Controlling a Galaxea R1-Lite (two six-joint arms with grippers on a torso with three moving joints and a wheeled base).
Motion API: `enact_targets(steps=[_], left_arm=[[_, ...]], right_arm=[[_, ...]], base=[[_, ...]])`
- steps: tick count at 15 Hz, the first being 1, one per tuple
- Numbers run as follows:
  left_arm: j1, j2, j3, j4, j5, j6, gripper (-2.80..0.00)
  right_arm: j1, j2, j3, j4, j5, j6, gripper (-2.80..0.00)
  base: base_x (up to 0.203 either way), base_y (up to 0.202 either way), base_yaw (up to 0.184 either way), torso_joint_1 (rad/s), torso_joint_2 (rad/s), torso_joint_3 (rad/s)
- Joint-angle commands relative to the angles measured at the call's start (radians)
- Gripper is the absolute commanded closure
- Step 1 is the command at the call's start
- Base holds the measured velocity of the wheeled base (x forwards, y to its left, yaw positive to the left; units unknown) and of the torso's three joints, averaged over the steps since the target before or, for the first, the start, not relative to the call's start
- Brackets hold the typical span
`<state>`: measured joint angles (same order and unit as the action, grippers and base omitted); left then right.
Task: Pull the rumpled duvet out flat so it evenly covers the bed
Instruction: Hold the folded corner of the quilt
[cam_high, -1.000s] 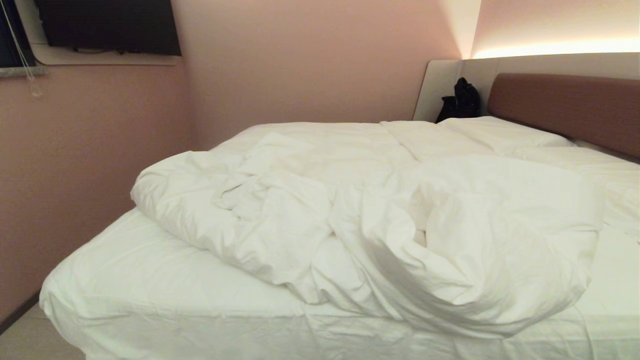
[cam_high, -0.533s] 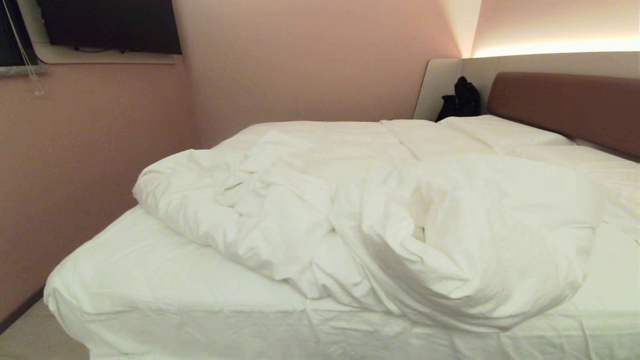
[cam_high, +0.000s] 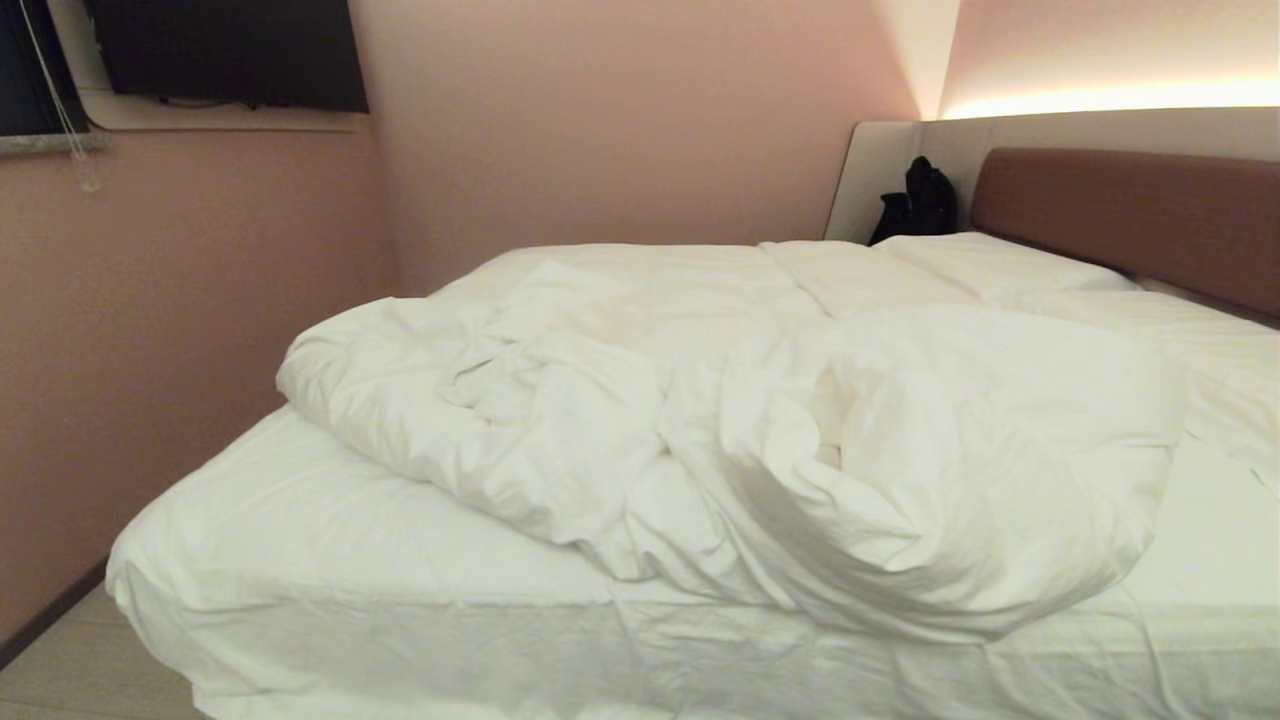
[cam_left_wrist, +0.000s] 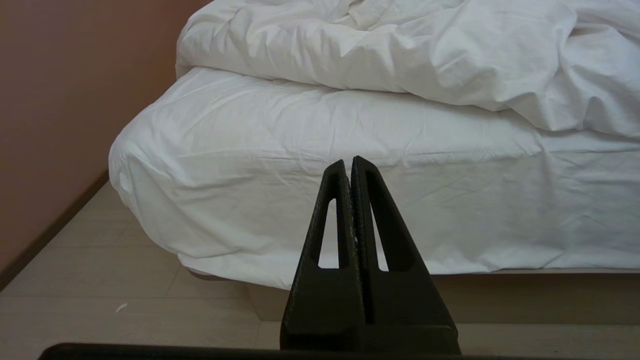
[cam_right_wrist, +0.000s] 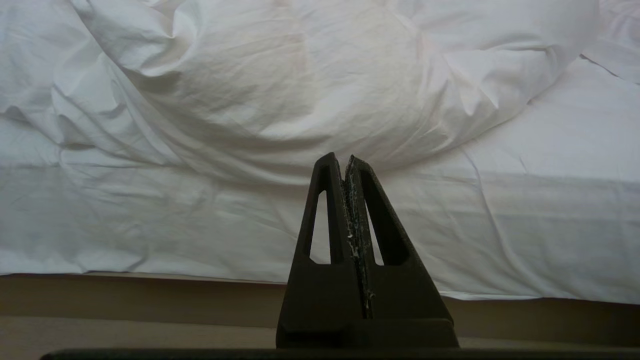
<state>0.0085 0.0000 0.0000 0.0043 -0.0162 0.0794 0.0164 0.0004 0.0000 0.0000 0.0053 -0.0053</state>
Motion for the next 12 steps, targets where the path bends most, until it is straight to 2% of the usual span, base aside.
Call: enact_targets(steps=[1, 12], left_arm=[[0.001, 0.0, 0.0, 0.0, 0.001, 0.003, 0.0], [0.001, 0.0, 0.0, 0.0, -0.01, 0.0, 0.0]], right_arm=[[0.0, 0.0, 0.0, 0.0, 0.001, -0.001, 0.0], [0.0, 0.0, 0.0, 0.0, 0.001, -0.001, 0.0]], base=[[0.0, 0.0, 0.0, 0.0, 0.0, 0.0], [0.0, 0.0, 0.0, 0.0, 0.0, 0.0]])
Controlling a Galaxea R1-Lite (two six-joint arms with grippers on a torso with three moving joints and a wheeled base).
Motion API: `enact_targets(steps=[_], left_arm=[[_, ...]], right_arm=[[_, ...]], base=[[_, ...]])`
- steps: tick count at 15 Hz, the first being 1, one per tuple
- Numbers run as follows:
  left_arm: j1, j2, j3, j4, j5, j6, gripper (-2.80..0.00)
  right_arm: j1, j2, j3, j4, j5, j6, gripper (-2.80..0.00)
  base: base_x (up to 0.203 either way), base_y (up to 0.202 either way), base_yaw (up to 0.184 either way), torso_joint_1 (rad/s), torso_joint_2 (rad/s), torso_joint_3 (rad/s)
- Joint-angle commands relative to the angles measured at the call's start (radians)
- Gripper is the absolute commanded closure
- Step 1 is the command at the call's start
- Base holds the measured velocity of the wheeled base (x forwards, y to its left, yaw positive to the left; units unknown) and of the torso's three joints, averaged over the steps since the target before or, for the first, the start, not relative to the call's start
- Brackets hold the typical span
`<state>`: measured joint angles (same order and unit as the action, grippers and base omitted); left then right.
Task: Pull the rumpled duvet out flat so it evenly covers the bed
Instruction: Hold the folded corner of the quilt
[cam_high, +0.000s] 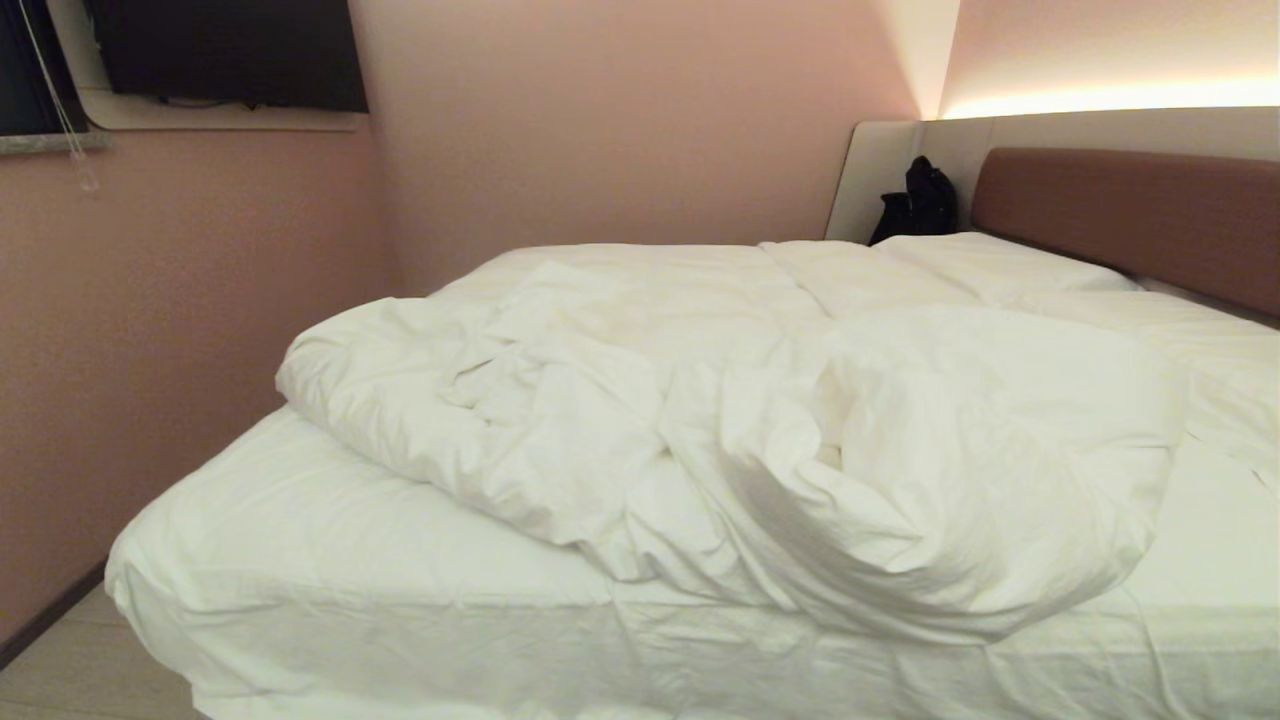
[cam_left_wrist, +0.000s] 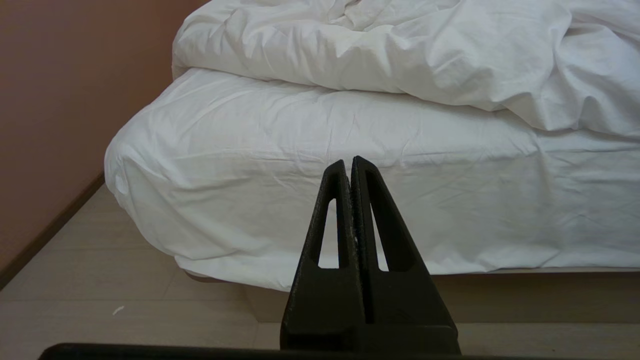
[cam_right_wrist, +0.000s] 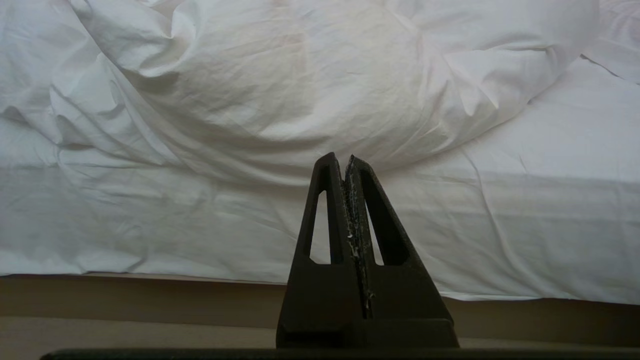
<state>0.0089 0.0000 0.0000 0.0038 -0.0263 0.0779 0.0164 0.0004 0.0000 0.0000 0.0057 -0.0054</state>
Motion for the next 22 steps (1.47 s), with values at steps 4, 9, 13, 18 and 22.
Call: enact_targets(steps=[4, 9, 13, 18, 22], left_arm=[[0.0, 0.0, 0.0, 0.001, 0.003, 0.0, 0.0], [0.0, 0.0, 0.0, 0.004, 0.003, 0.014, 0.0], [0.0, 0.002, 0.0, 0.004, 0.0, 0.014, 0.0], [0.0, 0.0, 0.0, 0.002, 0.003, 0.012, 0.0], [0.0, 0.0, 0.0, 0.007, 0.005, 0.013, 0.0]], right_arm=[[0.0, 0.0, 0.0, 0.0, 0.0, -0.001, 0.0], [0.0, 0.0, 0.0, 0.0, 0.0, -0.001, 0.0], [0.0, 0.0, 0.0, 0.0, 0.0, -0.001, 0.0], [0.0, 0.0, 0.0, 0.0, 0.0, -0.001, 0.0], [0.0, 0.0, 0.0, 0.0, -0.001, -0.001, 0.0]], base=[[0.0, 0.0, 0.0, 0.0, 0.0, 0.0], [0.0, 0.0, 0.0, 0.0, 0.0, 0.0], [0.119, 0.0, 0.001, 0.002, 0.0, 0.004], [0.185, 0.0, 0.001, 0.003, 0.0, 0.004], [0.014, 0.0, 0.001, 0.003, 0.0, 0.001]])
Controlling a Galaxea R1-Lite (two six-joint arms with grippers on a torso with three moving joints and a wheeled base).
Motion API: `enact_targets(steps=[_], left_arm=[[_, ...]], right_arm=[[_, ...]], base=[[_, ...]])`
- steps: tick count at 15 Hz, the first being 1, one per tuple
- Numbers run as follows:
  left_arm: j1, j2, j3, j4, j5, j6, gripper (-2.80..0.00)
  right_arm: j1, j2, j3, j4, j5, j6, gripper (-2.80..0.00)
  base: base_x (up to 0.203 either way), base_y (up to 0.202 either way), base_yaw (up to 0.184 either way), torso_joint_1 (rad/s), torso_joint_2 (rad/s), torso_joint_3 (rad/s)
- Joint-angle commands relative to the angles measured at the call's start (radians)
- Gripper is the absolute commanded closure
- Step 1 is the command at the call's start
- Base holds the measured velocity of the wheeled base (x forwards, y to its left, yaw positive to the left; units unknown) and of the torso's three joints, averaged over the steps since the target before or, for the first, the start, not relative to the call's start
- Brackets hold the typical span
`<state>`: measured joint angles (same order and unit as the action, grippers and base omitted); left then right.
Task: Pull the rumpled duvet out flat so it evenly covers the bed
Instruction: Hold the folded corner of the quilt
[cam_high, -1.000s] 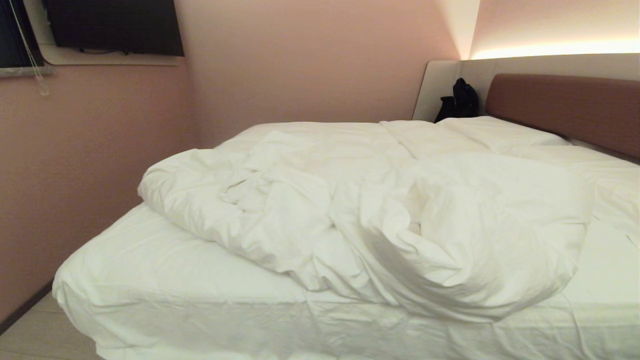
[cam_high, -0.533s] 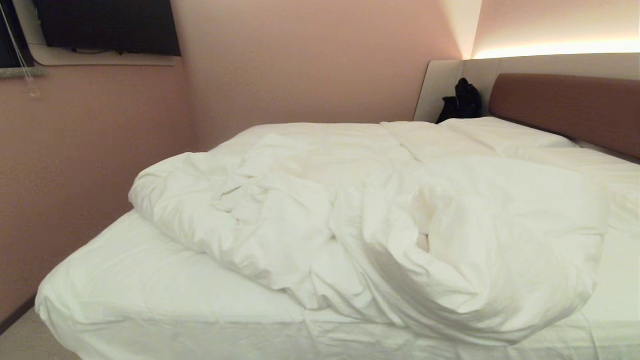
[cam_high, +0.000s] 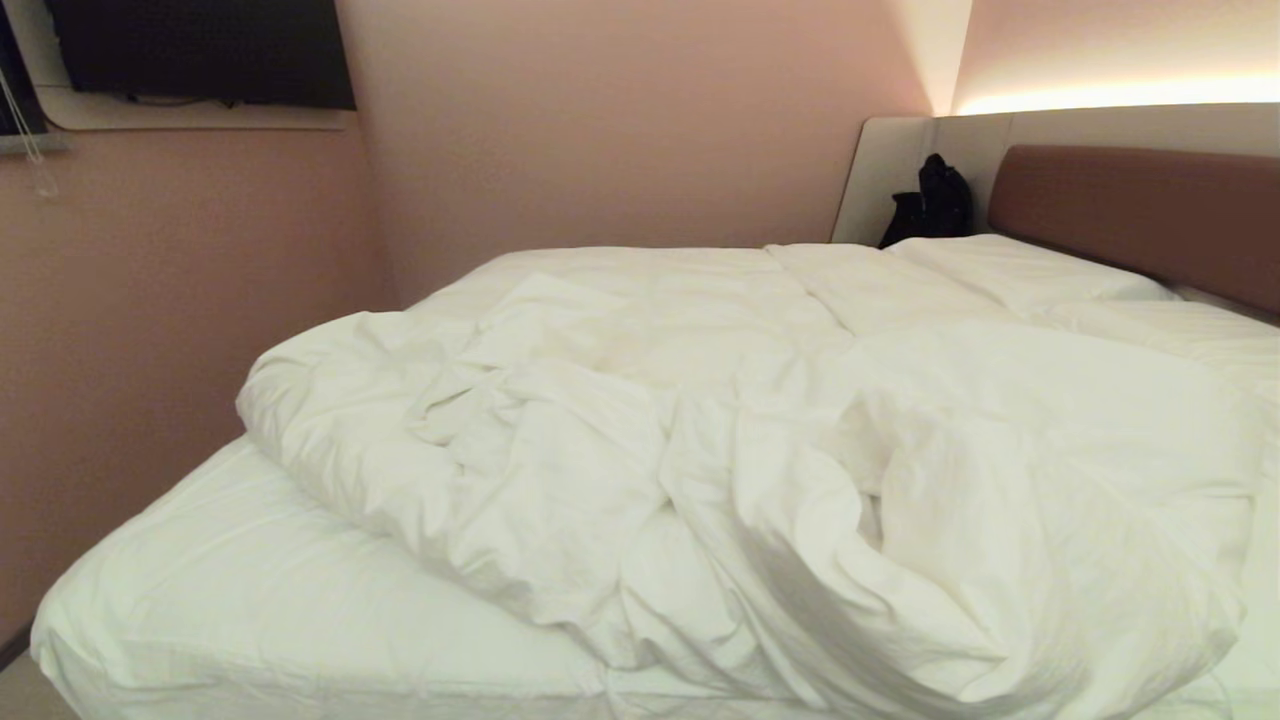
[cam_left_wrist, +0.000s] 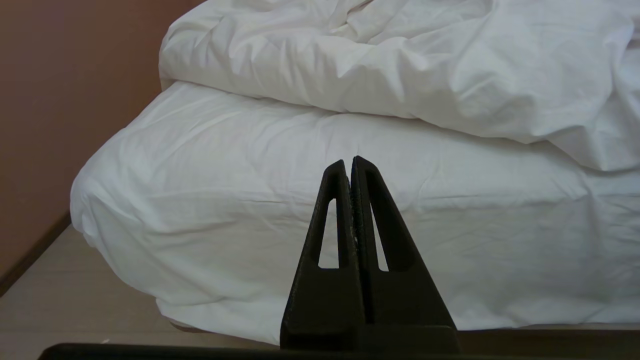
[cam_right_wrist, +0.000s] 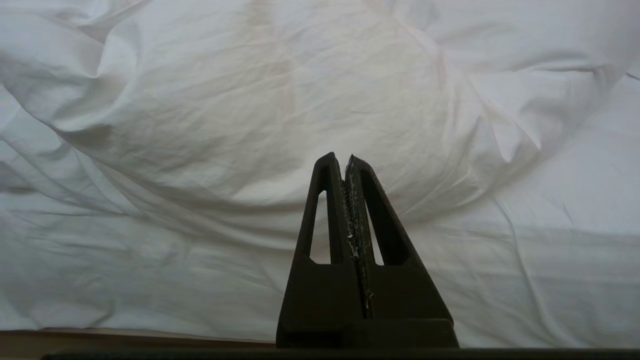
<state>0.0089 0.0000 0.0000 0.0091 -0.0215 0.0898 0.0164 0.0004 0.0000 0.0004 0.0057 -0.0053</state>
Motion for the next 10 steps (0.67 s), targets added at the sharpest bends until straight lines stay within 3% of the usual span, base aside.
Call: enact_targets(steps=[1, 4, 7, 10], left_arm=[[0.0, 0.0, 0.0, -0.001, 0.002, 0.002, 0.0], [0.0, 0.0, -0.052, 0.002, -0.009, -0.029, 0.0], [0.0, 0.054, -0.195, 0.069, -0.065, -0.079, 0.0], [-0.003, 0.308, -0.325, 0.111, -0.125, -0.156, 0.0]], right_arm=[[0.0, 0.0, 0.0, 0.0, 0.0, -0.001, 0.0], [0.0, 0.0, 0.0, 0.0, -0.001, -0.001, 0.0], [0.0, 0.0, 0.0, 0.0, -0.001, -0.001, 0.0], [0.0, 0.0, 0.0, 0.0, 0.0, -0.001, 0.0]], base=[[0.0, 0.0, 0.0, 0.0, 0.0, 0.0], [0.0, 0.0, 0.0, 0.0, 0.0, 0.0], [0.0, 0.0, 0.0, 0.0, 0.0, 0.0], [0.0, 0.0, 0.0, 0.0, 0.0, 0.0]])
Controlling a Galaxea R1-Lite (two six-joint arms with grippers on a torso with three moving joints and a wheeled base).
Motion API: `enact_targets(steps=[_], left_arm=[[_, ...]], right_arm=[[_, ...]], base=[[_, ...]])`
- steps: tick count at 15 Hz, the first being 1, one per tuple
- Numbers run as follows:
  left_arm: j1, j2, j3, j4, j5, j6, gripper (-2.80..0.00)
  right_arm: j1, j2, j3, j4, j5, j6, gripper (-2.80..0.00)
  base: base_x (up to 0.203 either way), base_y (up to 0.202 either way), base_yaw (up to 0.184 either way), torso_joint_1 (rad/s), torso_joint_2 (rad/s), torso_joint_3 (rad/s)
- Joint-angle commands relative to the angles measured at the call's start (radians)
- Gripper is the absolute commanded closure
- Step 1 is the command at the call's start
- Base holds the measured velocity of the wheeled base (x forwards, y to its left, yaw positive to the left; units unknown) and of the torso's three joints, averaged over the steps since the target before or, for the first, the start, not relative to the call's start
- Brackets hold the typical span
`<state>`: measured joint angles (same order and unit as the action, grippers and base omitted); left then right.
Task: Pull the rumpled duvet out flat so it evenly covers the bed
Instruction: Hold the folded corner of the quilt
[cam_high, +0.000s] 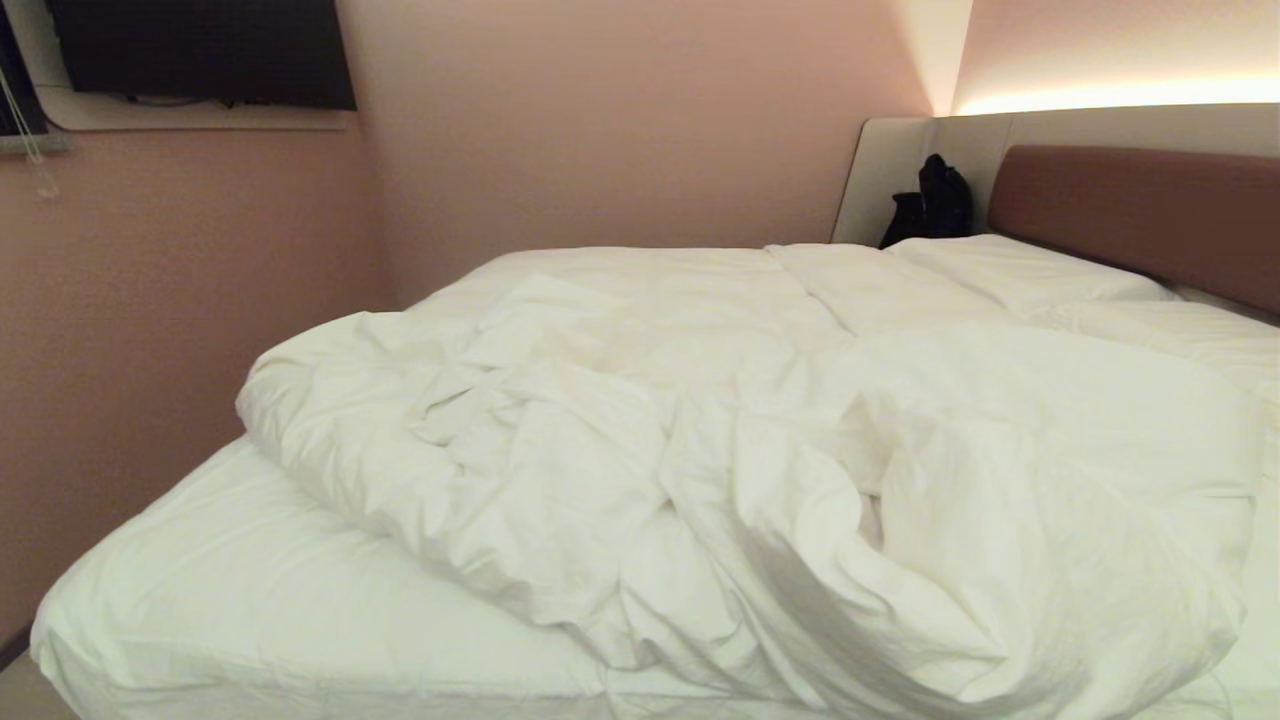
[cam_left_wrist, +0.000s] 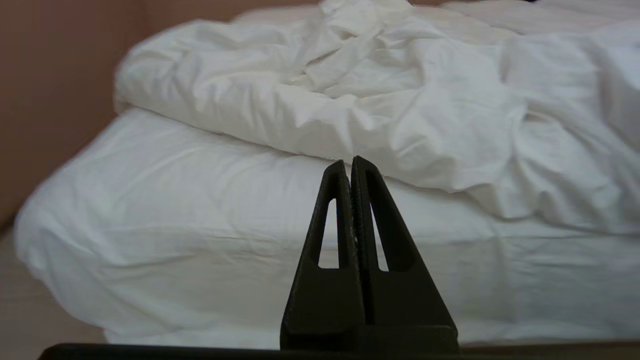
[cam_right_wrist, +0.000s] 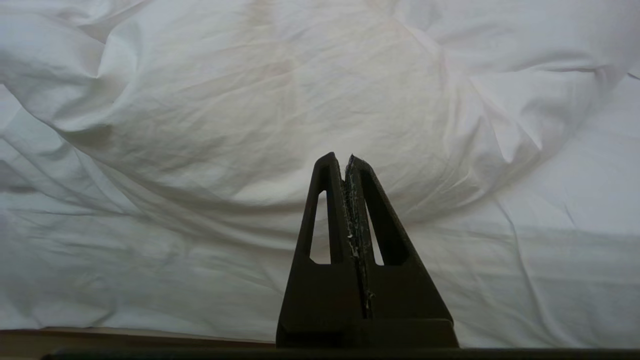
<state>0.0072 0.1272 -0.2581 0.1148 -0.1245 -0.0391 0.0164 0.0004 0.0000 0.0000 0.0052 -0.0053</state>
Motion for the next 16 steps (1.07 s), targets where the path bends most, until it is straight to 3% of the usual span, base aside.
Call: enact_targets(steps=[1, 4, 7, 12, 16], left_arm=[[-0.001, 0.27, -0.11, 0.01, -0.049, -0.061, 0.0], [-0.002, 0.546, -0.258, -0.004, -0.152, -0.172, 0.0], [-0.004, 0.834, -0.412, -0.042, -0.203, -0.273, 0.0], [-0.044, 1.268, -0.77, -0.05, -0.227, -0.504, 0.0], [-0.093, 1.566, -1.01, 0.025, -0.226, -0.636, 0.0]], right_arm=[[0.0, 0.0, 0.0, 0.0, 0.001, -0.001, 0.0], [0.0, 0.0, 0.0, 0.0, 0.001, -0.001, 0.0], [0.0, 0.0, 0.0, 0.0, 0.001, -0.001, 0.0], [0.0, 0.0, 0.0, 0.0, -0.001, -0.001, 0.0], [0.0, 0.0, 0.0, 0.0, 0.001, -0.001, 0.0]], base=[[0.0, 0.0, 0.0, 0.0, 0.0, 0.0], [0.0, 0.0, 0.0, 0.0, 0.0, 0.0], [0.0, 0.0, 0.0, 0.0, 0.0, 0.0], [0.0, 0.0, 0.0, 0.0, 0.0, 0.0], [0.0, 0.0, 0.0, 0.0, 0.0, 0.0]])
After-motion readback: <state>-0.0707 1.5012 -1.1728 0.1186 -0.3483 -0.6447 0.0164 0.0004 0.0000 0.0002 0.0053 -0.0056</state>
